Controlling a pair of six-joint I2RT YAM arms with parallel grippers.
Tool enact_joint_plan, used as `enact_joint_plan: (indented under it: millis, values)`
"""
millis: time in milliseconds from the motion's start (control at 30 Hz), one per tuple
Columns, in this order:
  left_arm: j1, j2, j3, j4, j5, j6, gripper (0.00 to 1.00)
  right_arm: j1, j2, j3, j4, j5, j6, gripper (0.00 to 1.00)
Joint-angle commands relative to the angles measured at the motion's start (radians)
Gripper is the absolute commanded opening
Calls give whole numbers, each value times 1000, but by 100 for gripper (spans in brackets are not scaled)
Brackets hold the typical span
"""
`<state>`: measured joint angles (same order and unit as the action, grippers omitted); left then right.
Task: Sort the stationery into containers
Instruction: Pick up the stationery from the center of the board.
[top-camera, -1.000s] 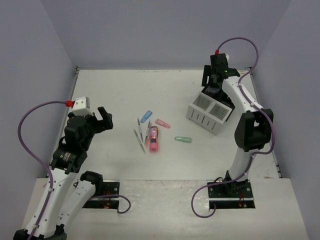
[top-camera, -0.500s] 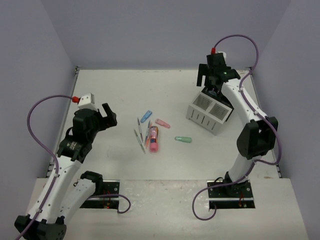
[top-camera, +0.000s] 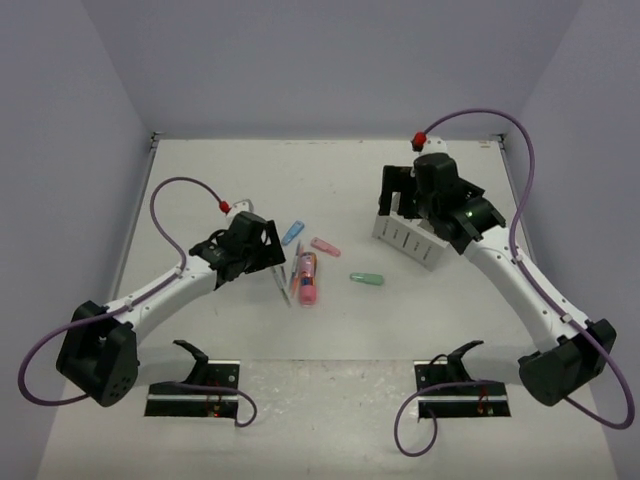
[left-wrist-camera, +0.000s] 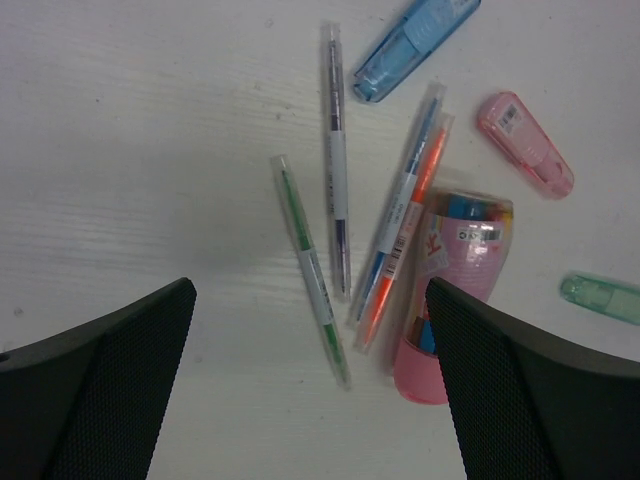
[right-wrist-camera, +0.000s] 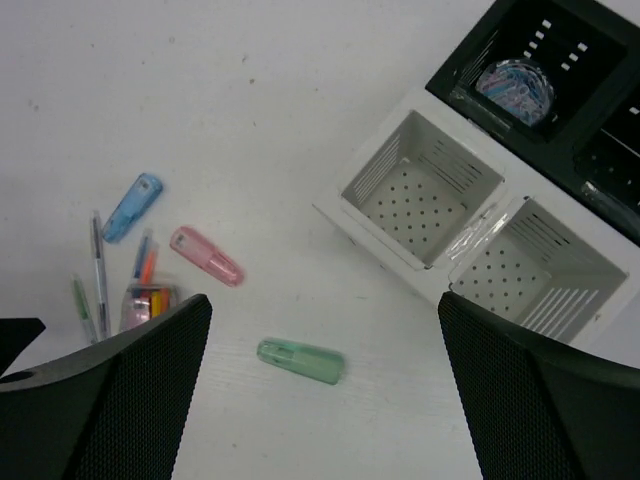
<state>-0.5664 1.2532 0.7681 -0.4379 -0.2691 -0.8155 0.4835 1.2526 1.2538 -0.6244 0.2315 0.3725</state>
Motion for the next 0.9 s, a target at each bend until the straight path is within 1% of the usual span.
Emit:
enact_joint_plan:
  millis: [0, 67, 100, 133, 200, 267, 300, 367, 433, 500, 533, 567, 633, 700, 800, 867]
  values:
    - [-70, 13, 63, 44, -115, -98, 100, 11, -107, -144, 68, -97, 75, 99]
    - [-83, 10, 88, 2, -147, -104, 100, 39, -127, -214, 133, -146, 101, 99]
    - [-84, -4, 96, -23, -166, -104, 100, 64, -125, -236, 159, -143, 122, 99]
    - [-85, -34, 104, -42, -186, -101, 100, 119, -108, -238, 164, -125, 148, 99]
    - [-84, -74, 117, -68, -215, -86, 100, 203, -61, -209, 167, -83, 178, 99]
    - [-84, -136, 128, -99, -245, -53, 100, 250, 17, -163, 175, -40, 221, 99]
    - [-86, -137, 134, -99, -245, -53, 100, 270, 48, -163, 175, -40, 236, 99]
    - [-86, -230, 156, -141, -267, -4, 100, 312, 158, -99, 202, -9, 277, 99]
    - [-84, -276, 177, -165, -276, 50, 100, 323, 235, -46, 190, -13, 317, 99]
    - [-84, -333, 192, -202, -294, 107, 100, 327, 322, 59, 128, 1, 346, 99]
    - [-84, -350, 200, -209, -296, 129, 100, 336, 398, 90, 76, 30, 337, 99]
    - [-85, -370, 211, -232, -300, 143, 100, 338, 441, 120, 47, 54, 326, 99]
    - [-86, -389, 233, -279, -287, 169, 100, 337, 478, 126, 26, 73, 318, 99]
    - [-86, -414, 240, -306, -255, 217, 100, 336, 486, 111, 54, 65, 294, 97]
    - [-86, -454, 234, -315, -239, 290, 100, 335, 529, 144, 95, 11, 187, 89]
    - [-84, -468, 226, -324, -250, 320, 100, 326, 582, 190, 69, 43, 132, 83]
